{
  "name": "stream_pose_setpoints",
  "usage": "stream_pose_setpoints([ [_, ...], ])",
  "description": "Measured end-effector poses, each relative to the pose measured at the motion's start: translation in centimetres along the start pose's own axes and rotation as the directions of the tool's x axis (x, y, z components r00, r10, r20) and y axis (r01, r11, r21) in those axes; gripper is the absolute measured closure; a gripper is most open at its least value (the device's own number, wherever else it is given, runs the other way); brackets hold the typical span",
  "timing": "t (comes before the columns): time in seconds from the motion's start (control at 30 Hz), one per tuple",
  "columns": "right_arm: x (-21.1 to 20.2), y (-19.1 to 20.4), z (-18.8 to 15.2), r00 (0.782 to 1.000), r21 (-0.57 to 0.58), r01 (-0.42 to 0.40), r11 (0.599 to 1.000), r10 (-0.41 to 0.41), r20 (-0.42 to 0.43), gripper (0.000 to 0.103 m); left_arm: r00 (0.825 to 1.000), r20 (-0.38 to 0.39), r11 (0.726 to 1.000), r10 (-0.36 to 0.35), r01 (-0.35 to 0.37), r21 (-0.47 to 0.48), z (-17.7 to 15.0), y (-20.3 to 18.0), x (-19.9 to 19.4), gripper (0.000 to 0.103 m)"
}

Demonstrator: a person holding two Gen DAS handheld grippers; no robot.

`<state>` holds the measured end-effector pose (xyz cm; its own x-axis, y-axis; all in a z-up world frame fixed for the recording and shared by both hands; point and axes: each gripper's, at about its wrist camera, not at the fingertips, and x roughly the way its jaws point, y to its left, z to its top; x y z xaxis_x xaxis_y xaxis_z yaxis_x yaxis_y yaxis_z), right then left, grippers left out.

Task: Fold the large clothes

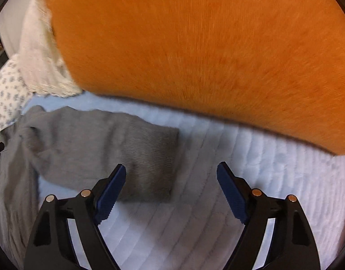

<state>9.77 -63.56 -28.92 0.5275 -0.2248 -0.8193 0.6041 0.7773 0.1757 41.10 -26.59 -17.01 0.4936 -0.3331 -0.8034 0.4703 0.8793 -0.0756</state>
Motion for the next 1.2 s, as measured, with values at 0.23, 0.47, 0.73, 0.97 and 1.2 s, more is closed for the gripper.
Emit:
stream_pose_setpoints([
  [0.23, 0.3, 2.7, 1.2, 0.999, -0.069, -0.028, 0.997, 0.029, 0.016, 0.092, 0.998, 0.010, 0.996, -0.058, 0.059, -0.062, 2.6, 0.8, 2.2, 0.003],
  [0.47, -8.8, 3.2, 7.3, 0.959, -0.139, 0.074, 0.987, -0.032, 0.280, 0.094, 0.994, -0.081, 0.995, -0.069, 0.063, -0.076, 4.0, 0.2, 5.7, 0.052],
  [0.73, -22.9, 10.7, 12.2, 0.833, -0.393, -0.063, 0.918, 0.265, 0.485, 0.095, 0.957, -0.204, 0.968, -0.204, 0.167, -0.188, 4.8, -0.4, 9.0, 0.064],
  [0.97, -31.9, 20.8, 4.2, 0.697, -0.774, -0.227, 0.592, 0.654, 0.296, 0.095, 0.927, -0.193, 0.918, -0.321, 0.255, -0.303, 6.4, 3.6, 8.5, 0.054],
  [1.2, -30.5, 25.4, -11.6, 0.676, -0.869, -0.450, 0.208, 0.715, -0.179, 0.095, 0.930, -0.127, 0.892, -0.345, 0.283, -0.352, 5.8, 8.9, 6.0, 0.053],
])
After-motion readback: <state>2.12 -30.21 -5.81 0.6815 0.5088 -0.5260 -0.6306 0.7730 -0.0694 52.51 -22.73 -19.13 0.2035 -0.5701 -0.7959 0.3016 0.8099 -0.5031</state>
